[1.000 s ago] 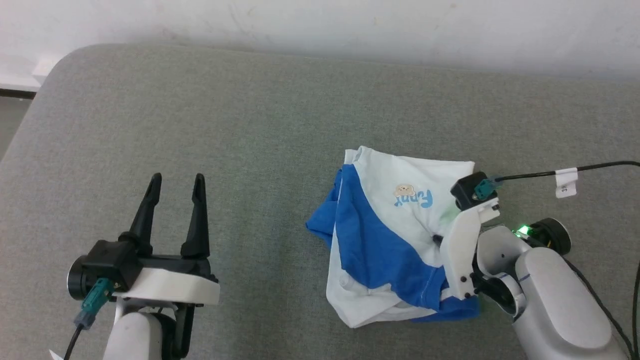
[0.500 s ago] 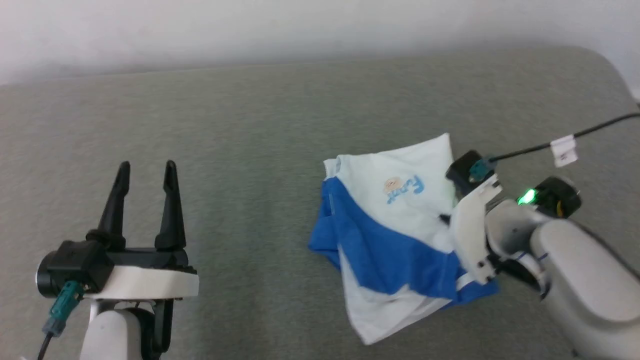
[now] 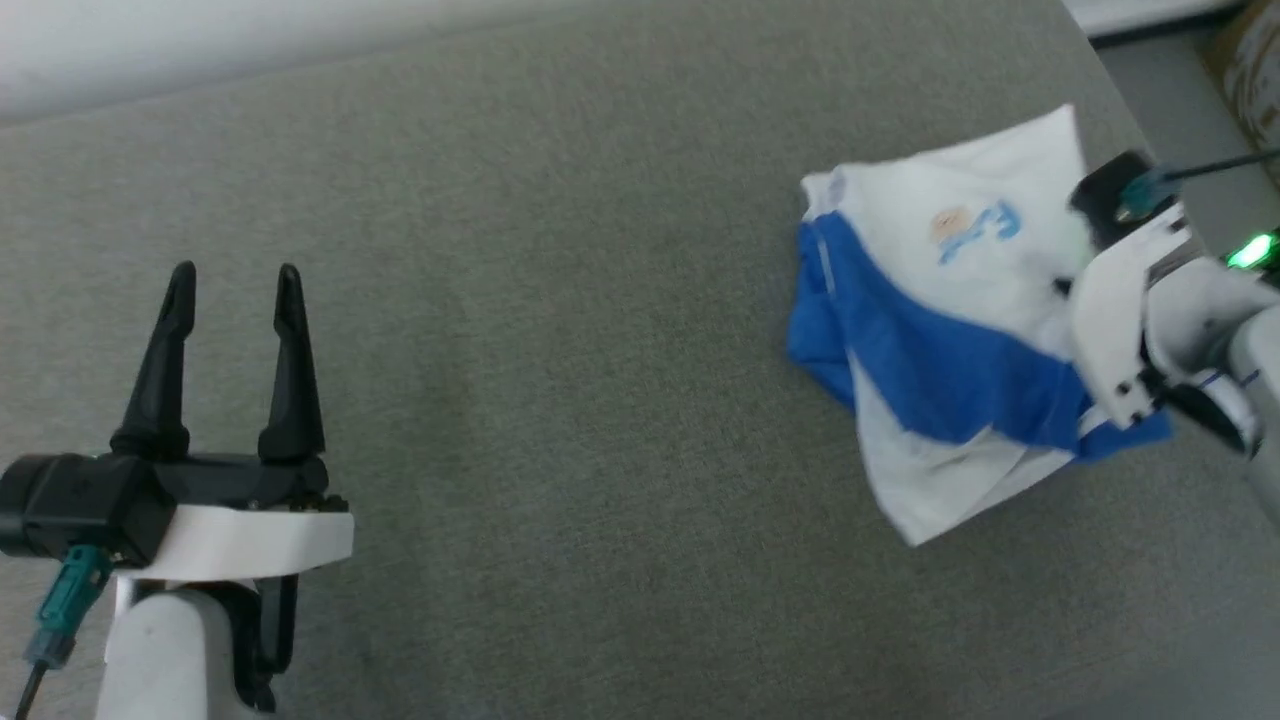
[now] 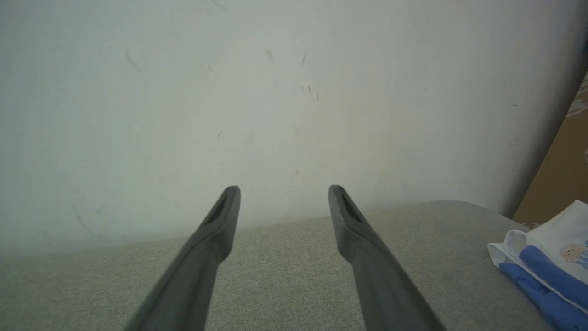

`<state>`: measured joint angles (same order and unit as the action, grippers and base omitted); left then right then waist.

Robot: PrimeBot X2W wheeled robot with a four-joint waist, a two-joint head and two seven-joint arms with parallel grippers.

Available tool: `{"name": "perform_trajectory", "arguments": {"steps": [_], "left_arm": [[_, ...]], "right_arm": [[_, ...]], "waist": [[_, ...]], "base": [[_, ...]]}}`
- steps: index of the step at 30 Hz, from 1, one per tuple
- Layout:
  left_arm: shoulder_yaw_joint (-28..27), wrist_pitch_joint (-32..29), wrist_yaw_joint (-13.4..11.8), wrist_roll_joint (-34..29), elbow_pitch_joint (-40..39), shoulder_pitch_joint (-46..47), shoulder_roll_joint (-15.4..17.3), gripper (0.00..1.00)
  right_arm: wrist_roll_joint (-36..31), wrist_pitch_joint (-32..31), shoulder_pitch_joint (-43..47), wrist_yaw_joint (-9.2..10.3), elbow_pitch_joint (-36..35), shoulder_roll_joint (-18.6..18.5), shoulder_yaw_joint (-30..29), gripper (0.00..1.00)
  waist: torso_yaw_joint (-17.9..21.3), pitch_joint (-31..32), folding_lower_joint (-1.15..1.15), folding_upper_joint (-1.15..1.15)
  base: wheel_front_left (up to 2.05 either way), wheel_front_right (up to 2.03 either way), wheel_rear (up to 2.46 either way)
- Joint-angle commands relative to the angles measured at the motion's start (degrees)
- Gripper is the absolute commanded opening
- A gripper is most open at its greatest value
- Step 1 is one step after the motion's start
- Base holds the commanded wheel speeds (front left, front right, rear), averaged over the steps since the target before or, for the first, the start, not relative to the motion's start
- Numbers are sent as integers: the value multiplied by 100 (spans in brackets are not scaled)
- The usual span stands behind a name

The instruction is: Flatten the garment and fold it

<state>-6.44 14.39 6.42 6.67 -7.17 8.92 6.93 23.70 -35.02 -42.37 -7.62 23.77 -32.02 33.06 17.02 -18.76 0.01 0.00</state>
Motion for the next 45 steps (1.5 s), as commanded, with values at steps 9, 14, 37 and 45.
{"name": "perform_trajectory", "arguments": {"steps": [9, 14, 37, 45], "left_arm": [[-16, -259, -74, -99, -331, 248, 226, 100], [26, -320, -80, -108, -420, 323, 274, 100], [155, -80, -192, 39, 34, 250, 135, 100], [266, 25, -280, 115, 382, 53, -71, 100]], "right_arm": [[-598, 518, -693, 13, 845, -187, -491, 0], [-828, 738, -903, 13, 1316, -96, -939, 0], [-1572, 2888, -966, 13, 1172, 119, -2322, 100], [-1169, 3983, 58, 13, -608, 841, -3027, 100]], "waist": [[372, -1073, -1, 0], [304, -1237, -1, 0], [-172, -256, -1, 0], [-719, 674, -1, 0]], "base": [[0, 0, 0], [0, 0, 0], [0, 0, 0], [0, 0, 0]]}}
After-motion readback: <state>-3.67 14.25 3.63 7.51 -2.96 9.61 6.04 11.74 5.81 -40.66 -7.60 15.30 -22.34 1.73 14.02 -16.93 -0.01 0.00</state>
